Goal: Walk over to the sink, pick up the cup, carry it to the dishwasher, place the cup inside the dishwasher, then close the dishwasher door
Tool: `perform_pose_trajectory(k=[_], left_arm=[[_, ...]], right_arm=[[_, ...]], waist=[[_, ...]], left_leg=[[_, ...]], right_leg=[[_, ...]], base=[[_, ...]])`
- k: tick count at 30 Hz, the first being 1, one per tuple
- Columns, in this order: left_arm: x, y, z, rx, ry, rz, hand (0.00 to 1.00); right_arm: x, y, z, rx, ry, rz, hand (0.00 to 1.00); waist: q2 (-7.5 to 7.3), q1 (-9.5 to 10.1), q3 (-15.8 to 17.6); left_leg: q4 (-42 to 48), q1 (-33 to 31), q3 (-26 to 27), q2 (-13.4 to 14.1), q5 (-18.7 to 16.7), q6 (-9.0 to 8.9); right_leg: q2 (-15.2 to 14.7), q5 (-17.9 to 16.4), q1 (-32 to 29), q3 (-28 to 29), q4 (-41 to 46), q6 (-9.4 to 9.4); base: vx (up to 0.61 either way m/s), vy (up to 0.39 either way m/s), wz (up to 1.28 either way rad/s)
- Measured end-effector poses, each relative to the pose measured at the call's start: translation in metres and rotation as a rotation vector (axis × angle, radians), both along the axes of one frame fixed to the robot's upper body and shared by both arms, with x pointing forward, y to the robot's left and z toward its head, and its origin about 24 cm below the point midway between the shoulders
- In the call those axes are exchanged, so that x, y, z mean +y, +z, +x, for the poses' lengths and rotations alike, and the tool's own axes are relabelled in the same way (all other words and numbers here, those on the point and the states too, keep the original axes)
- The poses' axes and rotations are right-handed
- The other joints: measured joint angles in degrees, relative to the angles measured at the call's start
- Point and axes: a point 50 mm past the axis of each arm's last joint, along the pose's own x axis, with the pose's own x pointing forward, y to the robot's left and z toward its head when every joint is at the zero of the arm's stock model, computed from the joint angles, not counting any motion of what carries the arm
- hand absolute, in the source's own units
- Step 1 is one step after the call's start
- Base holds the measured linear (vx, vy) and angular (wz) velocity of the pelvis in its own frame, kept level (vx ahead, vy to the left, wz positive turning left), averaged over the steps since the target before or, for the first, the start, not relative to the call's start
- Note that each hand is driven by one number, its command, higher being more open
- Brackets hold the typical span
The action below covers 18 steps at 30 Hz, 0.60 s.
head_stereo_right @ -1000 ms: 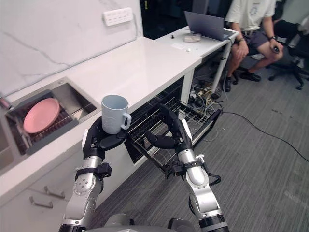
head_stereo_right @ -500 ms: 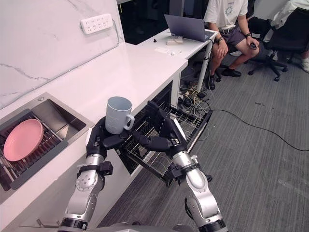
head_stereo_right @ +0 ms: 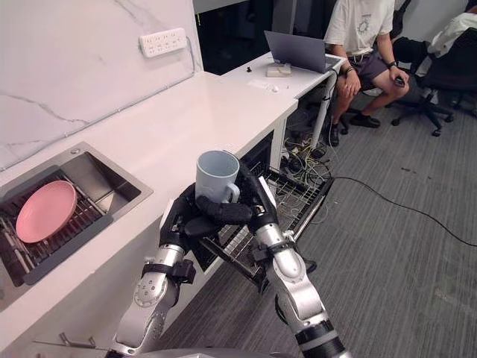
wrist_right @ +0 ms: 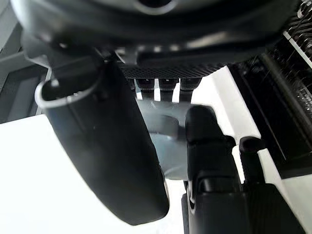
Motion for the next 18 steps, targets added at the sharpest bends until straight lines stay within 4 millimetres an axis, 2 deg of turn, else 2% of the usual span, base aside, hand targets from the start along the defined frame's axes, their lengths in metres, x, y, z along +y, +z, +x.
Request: perform_pose_trajectory(k=[10, 11, 16, 18], left_arm=[[0.002, -0.011, 0.000, 0.048, 0.017, -0.061, 0.30], [0.003, -0.014, -0.001, 0.059, 0.020, -0.058, 0.90], [0.007, -0.024, -0.009, 0.090, 0.004, -0.045, 0.90], [0.010, -0.035, -0.021, 0.137, -0.020, -0.013, 0.90]], right_arm=[[0.008, -0.002, 0.013, 0.016, 0.017, -0.037, 0.30], [0.009, -0.004, 0.012, 0.031, 0.022, -0.044, 0.30], [0.009, -0.010, 0.012, 0.061, 0.031, -0.080, 0.30], [0.002, -0.007, 0.015, 0.033, -0.004, -0.136, 0.30]], waist=[[-0.86, 0.94, -0.5], [-0.95, 0.93, -0.6], [-0.96, 0.84, -0.6], [-0.96, 0.74, -0.6]], left_leg=[[-2.6, 0.9, -0.6, 0.0, 2.1, -0.09], [-2.9, 0.9, -0.6, 0.0, 2.2, -0.11], [-3.0, 0.7, -0.6, 0.0, 2.3, -0.09], [-3.1, 0.7, -0.6, 0.0, 2.3, -0.10]], right_leg=[[0.0, 0.4, 0.0, -0.6, 0.0, -0.11], [0.0, 0.6, -0.1, -0.6, -0.1, -0.10], [0.1, 1.0, -0.1, -0.5, -0.8, -0.07], [0.1, 1.1, 0.0, -0.5, -1.0, -0.04]], base=[[-0.04, -0.006, 0.04], [-0.04, -0.003, -0.01], [-0.01, -0.001, 0.00], [0.00, 0.000, 0.00]])
